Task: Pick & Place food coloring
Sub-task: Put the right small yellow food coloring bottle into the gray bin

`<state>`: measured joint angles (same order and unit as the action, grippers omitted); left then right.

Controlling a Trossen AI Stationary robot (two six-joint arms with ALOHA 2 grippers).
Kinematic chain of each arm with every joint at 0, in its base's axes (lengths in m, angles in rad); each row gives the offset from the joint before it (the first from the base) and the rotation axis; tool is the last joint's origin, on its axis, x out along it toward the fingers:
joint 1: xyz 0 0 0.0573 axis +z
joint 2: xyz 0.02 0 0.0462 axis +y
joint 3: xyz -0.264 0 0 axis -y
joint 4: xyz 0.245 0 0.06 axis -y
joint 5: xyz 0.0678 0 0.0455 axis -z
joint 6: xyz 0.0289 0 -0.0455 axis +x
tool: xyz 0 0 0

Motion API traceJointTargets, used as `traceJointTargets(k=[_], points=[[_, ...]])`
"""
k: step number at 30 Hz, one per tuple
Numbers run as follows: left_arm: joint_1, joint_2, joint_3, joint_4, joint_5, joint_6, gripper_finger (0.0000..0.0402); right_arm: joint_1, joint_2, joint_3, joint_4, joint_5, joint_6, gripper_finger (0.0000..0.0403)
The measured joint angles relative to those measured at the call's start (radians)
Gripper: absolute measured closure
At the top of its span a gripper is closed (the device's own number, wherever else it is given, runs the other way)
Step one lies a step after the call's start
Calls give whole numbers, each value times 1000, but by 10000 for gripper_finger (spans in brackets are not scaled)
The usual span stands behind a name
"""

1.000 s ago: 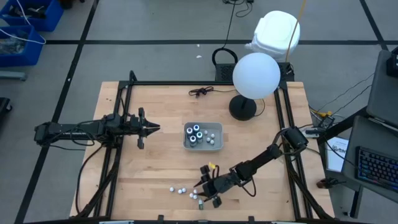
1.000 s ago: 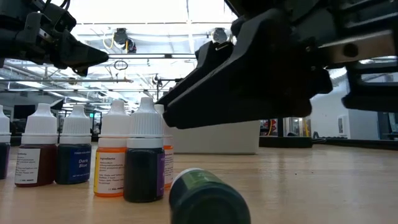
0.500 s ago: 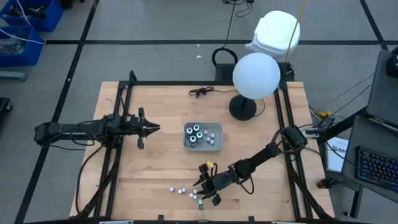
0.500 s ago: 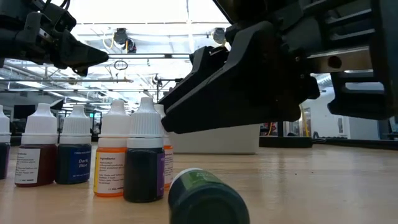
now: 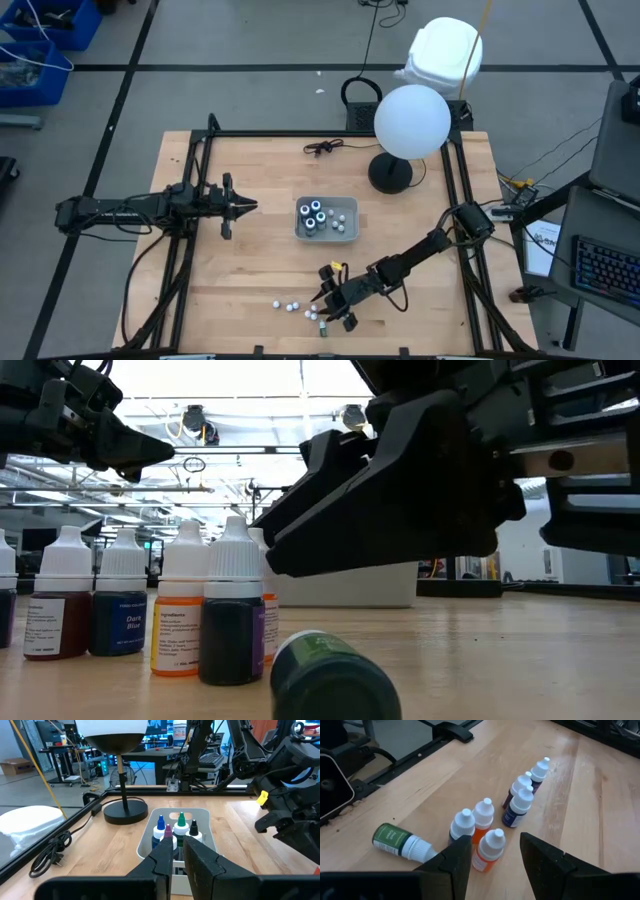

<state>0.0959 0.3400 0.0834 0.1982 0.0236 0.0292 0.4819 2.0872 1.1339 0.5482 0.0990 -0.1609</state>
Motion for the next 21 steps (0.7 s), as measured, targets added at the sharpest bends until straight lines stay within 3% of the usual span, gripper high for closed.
traceJointTargets(k=[9,21], points=[[0,0,0,0,0,0,350,-14,0,0,1,-21,0,250],[0,0,0,0,0,1,350,-25,0,0,1,-76,-7,303]])
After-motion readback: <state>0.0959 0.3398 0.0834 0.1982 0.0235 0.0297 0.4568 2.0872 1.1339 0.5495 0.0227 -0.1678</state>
